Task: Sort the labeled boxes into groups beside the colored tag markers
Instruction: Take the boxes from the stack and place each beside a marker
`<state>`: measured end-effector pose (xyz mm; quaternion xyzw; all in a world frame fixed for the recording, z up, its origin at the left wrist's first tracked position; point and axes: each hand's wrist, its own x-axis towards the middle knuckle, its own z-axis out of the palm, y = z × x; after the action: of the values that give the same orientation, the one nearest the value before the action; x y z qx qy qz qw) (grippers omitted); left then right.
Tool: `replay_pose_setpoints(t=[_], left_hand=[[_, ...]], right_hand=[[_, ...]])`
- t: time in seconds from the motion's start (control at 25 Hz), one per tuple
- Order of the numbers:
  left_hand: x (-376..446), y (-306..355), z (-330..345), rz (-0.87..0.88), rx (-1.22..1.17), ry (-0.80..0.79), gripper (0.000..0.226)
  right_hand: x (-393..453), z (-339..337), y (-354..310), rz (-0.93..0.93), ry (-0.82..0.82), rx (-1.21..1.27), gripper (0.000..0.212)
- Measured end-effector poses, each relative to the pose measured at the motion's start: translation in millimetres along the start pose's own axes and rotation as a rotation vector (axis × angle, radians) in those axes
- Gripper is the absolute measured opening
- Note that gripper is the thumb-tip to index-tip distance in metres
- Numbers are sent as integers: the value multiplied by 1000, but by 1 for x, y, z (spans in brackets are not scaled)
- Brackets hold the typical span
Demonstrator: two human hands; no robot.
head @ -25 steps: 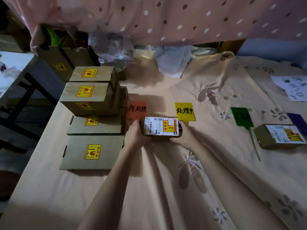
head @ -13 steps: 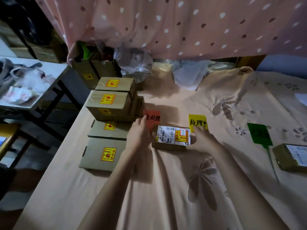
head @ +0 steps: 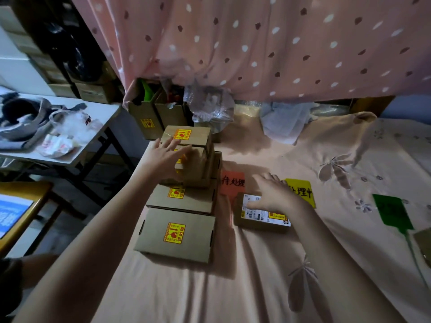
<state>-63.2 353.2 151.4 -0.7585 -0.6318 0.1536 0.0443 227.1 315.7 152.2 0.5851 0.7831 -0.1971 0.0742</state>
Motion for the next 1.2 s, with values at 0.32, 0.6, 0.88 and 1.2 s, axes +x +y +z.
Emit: replay_pose_setpoints(t=[0.32, 0.6, 0.88, 1.2], left_hand=[[-12, 9, 9, 30, -22, 20, 95], [-12, 2, 7, 129, 16, 130, 91], [-3, 16, 0, 314, 307, 98, 114], [-8, 24, -1, 433, 370, -101, 82]], right_hand=[[21, 4, -37, -84, 3, 11, 79], [35, -1, -53, -116, 9, -1, 77], [41, -17, -55, -129, 71, -25, 68], [38, -2, -47, -89, 12, 22, 61]])
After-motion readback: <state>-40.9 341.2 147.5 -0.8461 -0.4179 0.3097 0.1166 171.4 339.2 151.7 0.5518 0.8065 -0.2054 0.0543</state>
